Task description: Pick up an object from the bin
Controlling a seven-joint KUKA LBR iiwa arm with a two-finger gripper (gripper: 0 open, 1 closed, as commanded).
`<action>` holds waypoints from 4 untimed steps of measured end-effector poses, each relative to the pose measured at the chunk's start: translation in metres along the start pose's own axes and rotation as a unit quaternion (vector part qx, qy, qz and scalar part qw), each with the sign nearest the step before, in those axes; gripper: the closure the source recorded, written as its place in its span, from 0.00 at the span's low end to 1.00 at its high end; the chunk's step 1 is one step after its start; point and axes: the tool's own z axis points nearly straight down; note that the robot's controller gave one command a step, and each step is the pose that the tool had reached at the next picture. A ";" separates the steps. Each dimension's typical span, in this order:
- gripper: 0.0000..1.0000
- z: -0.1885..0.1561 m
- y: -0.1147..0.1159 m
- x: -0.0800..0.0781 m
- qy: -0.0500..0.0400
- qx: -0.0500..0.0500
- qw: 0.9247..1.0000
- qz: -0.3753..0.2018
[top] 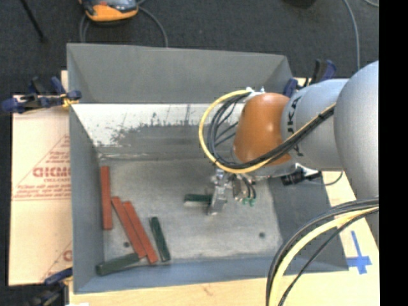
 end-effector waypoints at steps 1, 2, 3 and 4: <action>1.00 -0.001 0.001 0.000 0.000 0.000 1.000 0.003; 1.00 -0.005 0.000 0.001 0.003 0.000 1.000 0.003; 1.00 -0.025 0.000 0.002 0.006 0.000 1.000 0.002; 1.00 -0.041 0.000 -0.001 0.001 0.000 1.000 0.002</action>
Offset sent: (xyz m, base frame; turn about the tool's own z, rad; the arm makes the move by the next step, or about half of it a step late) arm 0.0000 0.0000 0.0724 0.0000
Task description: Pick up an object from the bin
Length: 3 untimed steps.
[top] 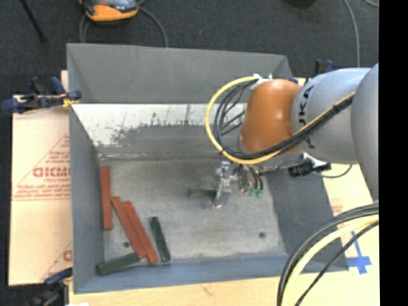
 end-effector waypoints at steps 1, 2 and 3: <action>1.00 -0.012 0.000 0.000 0.000 0.000 1.000 0.000; 1.00 -0.027 0.000 0.001 0.002 0.000 1.000 0.000; 1.00 -0.043 0.000 0.000 0.001 0.000 1.000 0.000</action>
Offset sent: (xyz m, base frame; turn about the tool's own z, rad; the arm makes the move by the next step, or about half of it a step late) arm -0.0001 -0.0001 0.0679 0.0000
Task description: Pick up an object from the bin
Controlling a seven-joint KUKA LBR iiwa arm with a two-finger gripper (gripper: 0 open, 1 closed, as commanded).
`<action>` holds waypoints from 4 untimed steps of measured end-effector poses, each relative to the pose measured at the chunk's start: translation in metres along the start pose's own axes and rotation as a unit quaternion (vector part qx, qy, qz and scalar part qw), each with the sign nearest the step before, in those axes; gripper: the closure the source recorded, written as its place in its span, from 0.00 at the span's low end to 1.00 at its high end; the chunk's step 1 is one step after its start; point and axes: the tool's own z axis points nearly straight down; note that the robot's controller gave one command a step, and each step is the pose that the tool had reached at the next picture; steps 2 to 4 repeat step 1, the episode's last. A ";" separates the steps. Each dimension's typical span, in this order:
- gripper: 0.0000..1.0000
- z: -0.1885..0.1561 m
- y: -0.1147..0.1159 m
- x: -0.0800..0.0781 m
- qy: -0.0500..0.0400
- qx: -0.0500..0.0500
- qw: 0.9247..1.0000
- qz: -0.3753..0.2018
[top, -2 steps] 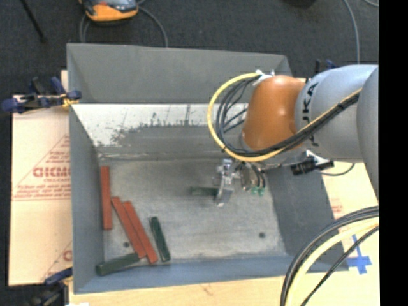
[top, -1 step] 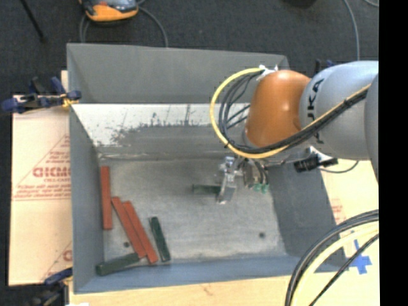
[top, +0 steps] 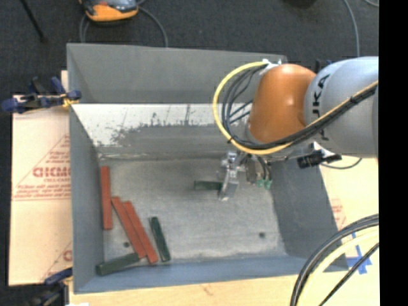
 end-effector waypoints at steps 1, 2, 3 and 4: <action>1.00 -0.011 0.000 -0.001 -0.002 0.000 1.000 0.000; 1.00 -0.011 0.000 -0.001 -0.002 0.000 1.000 0.000; 1.00 -0.011 0.000 -0.001 -0.002 0.000 1.000 0.000; 1.00 -0.011 0.000 -0.001 -0.002 0.000 1.000 0.000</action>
Offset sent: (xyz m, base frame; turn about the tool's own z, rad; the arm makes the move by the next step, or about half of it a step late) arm 0.0001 0.0001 0.0295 0.0000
